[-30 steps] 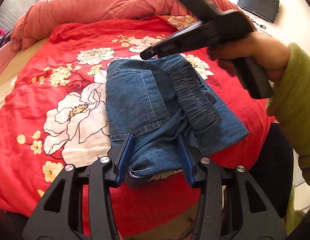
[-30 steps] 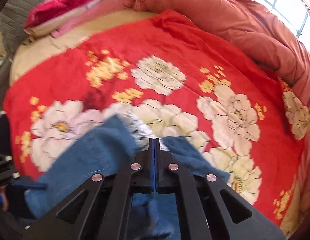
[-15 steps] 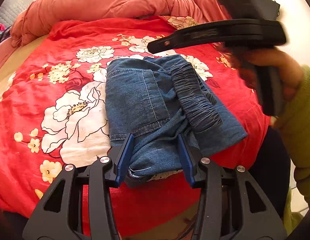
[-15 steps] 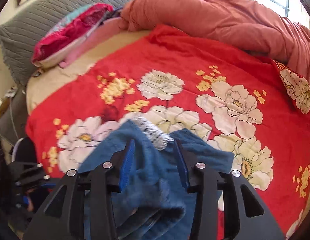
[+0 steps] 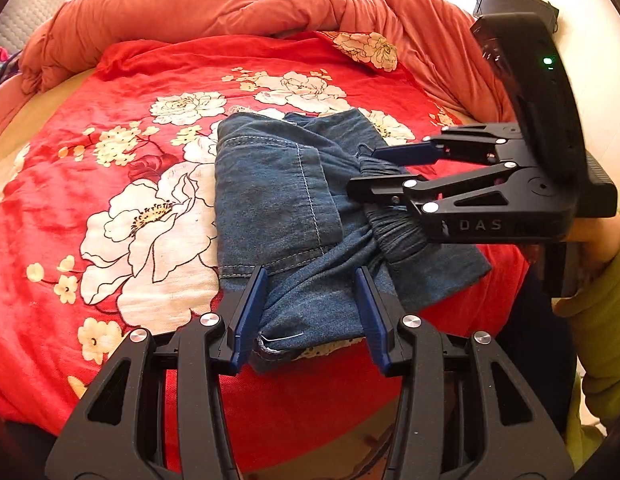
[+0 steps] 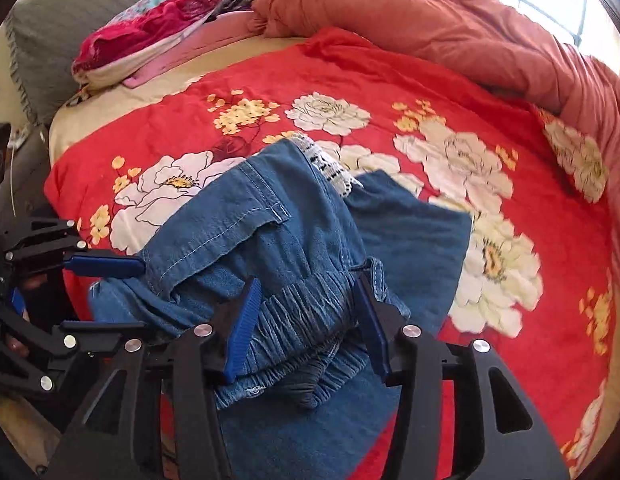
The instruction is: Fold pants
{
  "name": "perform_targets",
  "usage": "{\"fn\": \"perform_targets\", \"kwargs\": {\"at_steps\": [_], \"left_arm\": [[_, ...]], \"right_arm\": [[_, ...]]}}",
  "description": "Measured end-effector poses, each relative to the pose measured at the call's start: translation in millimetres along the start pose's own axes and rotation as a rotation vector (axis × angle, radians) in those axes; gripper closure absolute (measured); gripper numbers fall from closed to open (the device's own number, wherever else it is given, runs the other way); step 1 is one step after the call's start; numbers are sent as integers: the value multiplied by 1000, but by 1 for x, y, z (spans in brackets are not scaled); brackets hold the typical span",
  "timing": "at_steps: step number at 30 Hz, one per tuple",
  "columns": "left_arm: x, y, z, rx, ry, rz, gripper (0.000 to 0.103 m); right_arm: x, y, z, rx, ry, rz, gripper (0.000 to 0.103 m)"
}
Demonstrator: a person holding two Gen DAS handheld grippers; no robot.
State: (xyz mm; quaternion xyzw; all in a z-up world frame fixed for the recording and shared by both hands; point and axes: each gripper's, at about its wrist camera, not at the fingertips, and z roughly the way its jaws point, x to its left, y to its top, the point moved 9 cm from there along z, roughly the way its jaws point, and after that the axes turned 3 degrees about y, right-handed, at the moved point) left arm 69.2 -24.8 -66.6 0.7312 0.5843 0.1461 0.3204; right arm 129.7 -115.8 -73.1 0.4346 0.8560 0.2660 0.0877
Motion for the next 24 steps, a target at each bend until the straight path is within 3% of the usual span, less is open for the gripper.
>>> {"fn": "perform_targets", "kwargs": {"at_steps": [6, 9, 14, 19, 24], "left_arm": [[0, -1, -3, 4, -8, -12, 66], [2, -3, -12, 4, -30, -24, 64], [13, -4, -36, -25, -68, -71, 59], [38, 1, -54, -61, -21, -107, 57], [59, 9, -46, -33, 8, -150, 55]], "right_arm": [[-1, 3, 0, -25, 18, 52, 53], [2, 7, -18, -79, 76, 99, 42], [9, 5, -50, -152, 87, 105, 41], [27, -8, -73, -193, 111, 79, 41], [60, -21, -80, -191, 144, 5, 40]]}}
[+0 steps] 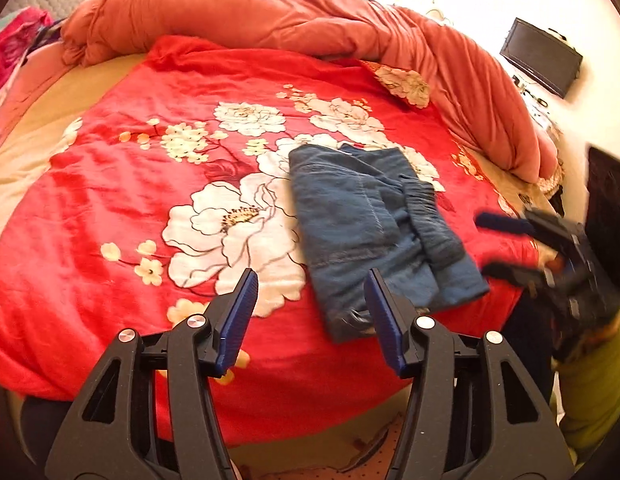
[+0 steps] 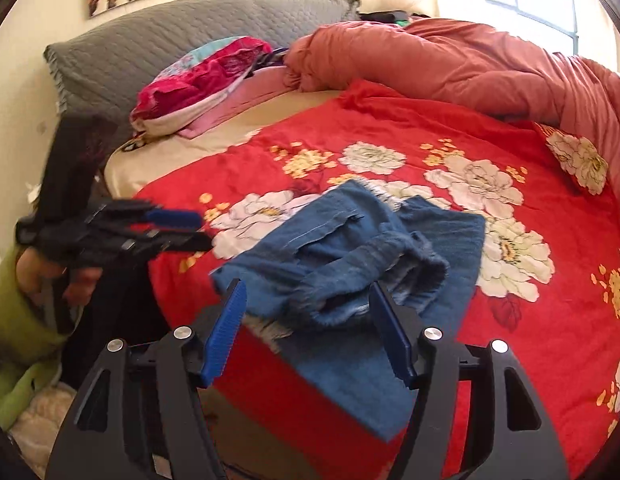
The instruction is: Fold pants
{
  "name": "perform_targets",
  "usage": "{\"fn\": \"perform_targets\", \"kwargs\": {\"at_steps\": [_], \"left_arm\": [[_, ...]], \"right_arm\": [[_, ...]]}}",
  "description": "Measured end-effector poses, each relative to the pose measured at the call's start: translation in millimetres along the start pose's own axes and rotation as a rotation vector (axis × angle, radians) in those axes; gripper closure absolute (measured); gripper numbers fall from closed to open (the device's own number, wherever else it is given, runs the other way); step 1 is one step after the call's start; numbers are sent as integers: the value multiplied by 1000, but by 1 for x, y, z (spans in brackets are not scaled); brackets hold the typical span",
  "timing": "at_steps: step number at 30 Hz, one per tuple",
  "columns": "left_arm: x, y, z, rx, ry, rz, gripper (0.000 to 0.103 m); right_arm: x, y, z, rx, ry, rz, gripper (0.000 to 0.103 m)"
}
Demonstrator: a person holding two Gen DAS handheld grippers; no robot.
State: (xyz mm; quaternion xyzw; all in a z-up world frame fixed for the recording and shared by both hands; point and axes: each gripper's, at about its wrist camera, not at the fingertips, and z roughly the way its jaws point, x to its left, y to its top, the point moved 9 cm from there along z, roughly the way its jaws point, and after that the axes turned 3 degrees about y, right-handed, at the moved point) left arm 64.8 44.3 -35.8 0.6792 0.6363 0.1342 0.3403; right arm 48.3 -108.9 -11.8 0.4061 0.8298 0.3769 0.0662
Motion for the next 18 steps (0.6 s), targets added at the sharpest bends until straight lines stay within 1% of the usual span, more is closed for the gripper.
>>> {"fn": "perform_targets", "kwargs": {"at_steps": [3, 5, 6, 8, 9, 10, 13, 16, 18], "left_arm": [[5, 11, 9, 14, -2, 5, 55], [7, 18, 16, 37, -15, -5, 56], [8, 23, 21, 51, -43, -12, 56], [8, 30, 29, 79, -57, -15, 56], [6, 35, 35, 89, -75, -7, 56], [4, 37, 40, 100, -84, -6, 56], [1, 42, 56, 139, -85, 14, 57], [0, 41, 73, 175, -77, 24, 60], [1, 39, 83, 197, -73, 18, 61]], "right_arm": [[24, -5, 5, 13, 24, -59, 41], [39, -8, 10, 18, 33, -111, 42], [45, -8, 12, 18, 33, -135, 44], [55, -7, 20, 26, 35, -174, 47], [57, -7, 22, 31, 33, -191, 52], [61, -7, 27, 37, 31, -222, 53], [66, -5, 40, 64, -5, -306, 57], [69, -3, 52, 85, -26, -389, 64], [71, -3, 62, 102, -45, -452, 68]]}}
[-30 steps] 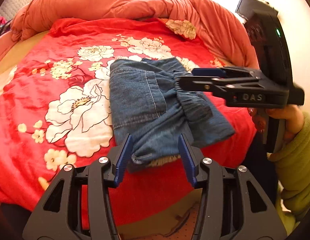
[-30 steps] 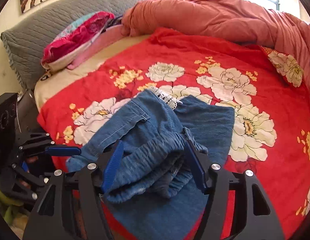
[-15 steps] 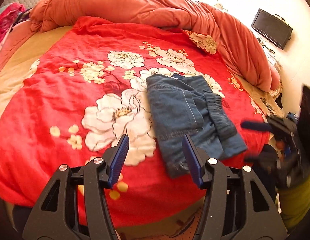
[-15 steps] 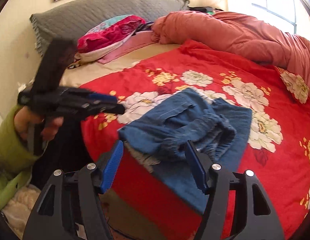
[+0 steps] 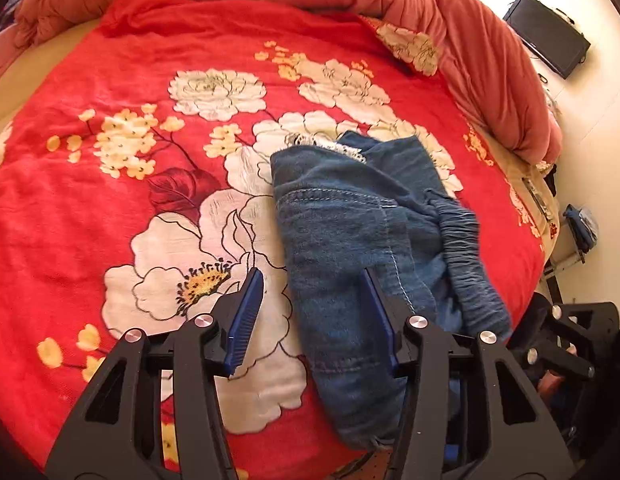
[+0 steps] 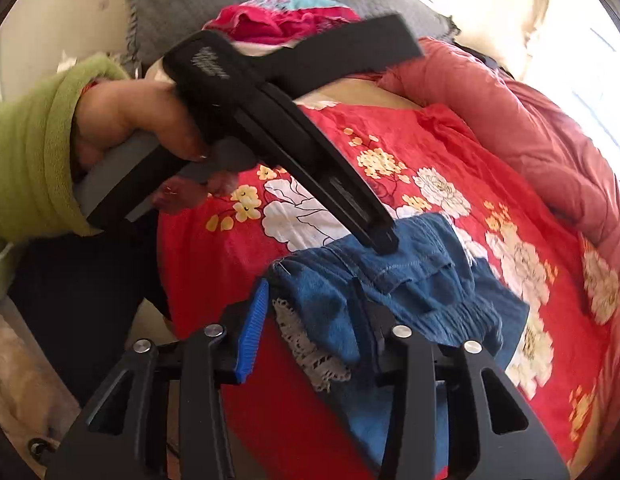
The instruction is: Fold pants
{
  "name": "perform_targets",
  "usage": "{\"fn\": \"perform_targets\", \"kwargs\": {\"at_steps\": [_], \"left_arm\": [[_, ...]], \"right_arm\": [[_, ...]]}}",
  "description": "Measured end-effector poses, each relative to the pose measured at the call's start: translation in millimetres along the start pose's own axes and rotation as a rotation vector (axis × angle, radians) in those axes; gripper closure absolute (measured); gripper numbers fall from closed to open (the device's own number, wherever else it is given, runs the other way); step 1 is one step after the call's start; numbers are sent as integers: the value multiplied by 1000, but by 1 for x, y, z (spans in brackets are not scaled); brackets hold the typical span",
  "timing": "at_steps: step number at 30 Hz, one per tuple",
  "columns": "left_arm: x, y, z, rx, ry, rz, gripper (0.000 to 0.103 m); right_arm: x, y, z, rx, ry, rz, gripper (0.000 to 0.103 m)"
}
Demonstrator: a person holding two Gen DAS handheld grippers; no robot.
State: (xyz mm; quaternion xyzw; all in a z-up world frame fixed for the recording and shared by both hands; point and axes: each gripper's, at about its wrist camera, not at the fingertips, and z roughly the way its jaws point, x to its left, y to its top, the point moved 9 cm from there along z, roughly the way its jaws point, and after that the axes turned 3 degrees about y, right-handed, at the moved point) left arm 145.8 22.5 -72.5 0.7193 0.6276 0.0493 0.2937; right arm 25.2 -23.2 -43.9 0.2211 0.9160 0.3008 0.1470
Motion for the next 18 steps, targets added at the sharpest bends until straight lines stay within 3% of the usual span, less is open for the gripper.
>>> {"fn": "perform_targets", "kwargs": {"at_steps": [3, 6, 10, 18], "left_arm": [[0, -1, 8, 7, 2, -2, 61], [1, -1, 10, 4, -2, -5, 61], [0, 0, 11, -3, -7, 0, 61], [-3, 1, 9, -17, 21, 14, 61]], "right_arm": [[3, -1, 15, 34, -7, -63, 84], [4, -4, 11, 43, 56, -44, 96], [3, -14, -3, 24, 138, 14, 97], [3, -35, 10, 22, 174, 89, 95]]}}
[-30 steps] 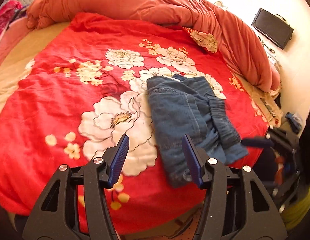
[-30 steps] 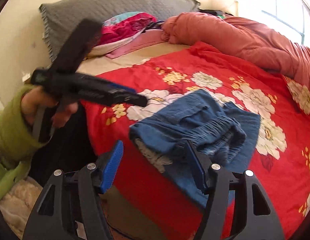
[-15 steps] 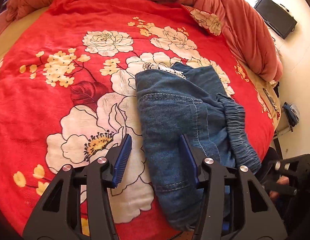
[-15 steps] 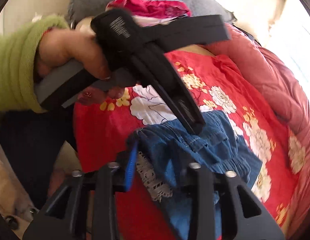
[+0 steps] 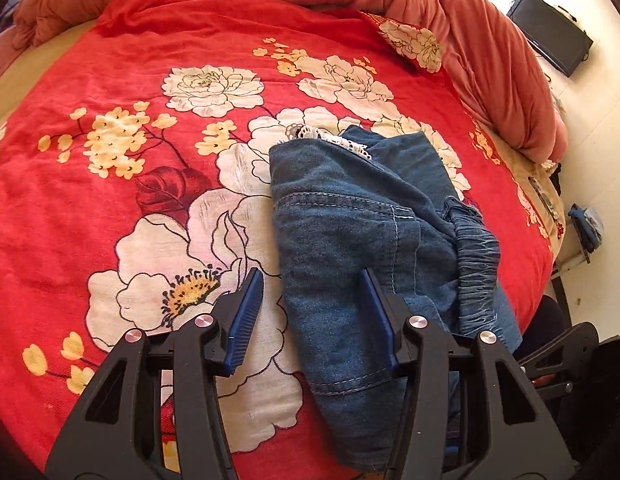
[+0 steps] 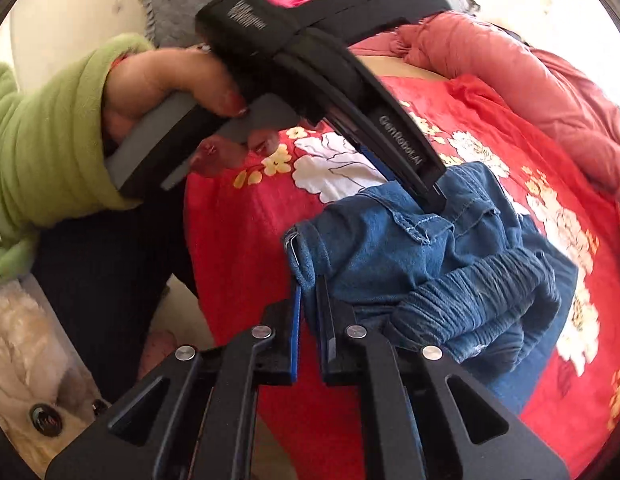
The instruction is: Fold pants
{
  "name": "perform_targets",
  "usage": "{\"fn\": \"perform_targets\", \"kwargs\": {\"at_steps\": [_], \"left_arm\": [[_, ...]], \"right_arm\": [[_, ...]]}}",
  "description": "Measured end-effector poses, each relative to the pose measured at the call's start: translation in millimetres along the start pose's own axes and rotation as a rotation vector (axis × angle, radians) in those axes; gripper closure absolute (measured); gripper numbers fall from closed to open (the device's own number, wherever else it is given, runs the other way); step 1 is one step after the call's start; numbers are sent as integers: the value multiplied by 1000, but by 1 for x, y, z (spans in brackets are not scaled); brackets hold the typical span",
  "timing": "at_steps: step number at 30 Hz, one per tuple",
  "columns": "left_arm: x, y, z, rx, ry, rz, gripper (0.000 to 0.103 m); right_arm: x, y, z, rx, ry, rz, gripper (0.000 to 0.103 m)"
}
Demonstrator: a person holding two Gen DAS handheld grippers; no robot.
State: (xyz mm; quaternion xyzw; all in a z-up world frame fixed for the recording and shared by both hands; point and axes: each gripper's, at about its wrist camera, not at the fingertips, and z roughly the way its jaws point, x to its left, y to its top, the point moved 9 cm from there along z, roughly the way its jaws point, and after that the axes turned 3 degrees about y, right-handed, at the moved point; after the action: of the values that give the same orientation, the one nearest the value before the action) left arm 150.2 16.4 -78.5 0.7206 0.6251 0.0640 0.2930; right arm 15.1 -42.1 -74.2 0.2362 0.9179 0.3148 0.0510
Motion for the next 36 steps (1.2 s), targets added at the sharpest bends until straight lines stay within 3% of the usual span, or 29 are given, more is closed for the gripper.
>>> {"fn": "perform_targets", "kwargs": {"at_steps": [5, 12, 18, 25, 34, 36], "left_arm": [[-1, 0, -2, -8, 19, 9, 61], [-3, -1, -6, -20, 34, 16, 61], [-5, -3, -9, -28, 39, 13, 61], [-6, -5, -12, -37, 41, 7, 61], [-9, -7, -21, -53, 48, 4, 61], [-11, -8, -24, -60, 51, 5, 61]], "right_arm": [[1, 4, -4, -23, -9, 37, 89], [3, 16, -21, -86, -8, 101, 73], [3, 19, -34, -130, -20, 139, 68], [-3, 23, -52, -184, -41, 184, 55], [-12, 23, -72, -242, -79, 241, 48], [-15, 24, -77, -256, -89, 255, 42]]}}
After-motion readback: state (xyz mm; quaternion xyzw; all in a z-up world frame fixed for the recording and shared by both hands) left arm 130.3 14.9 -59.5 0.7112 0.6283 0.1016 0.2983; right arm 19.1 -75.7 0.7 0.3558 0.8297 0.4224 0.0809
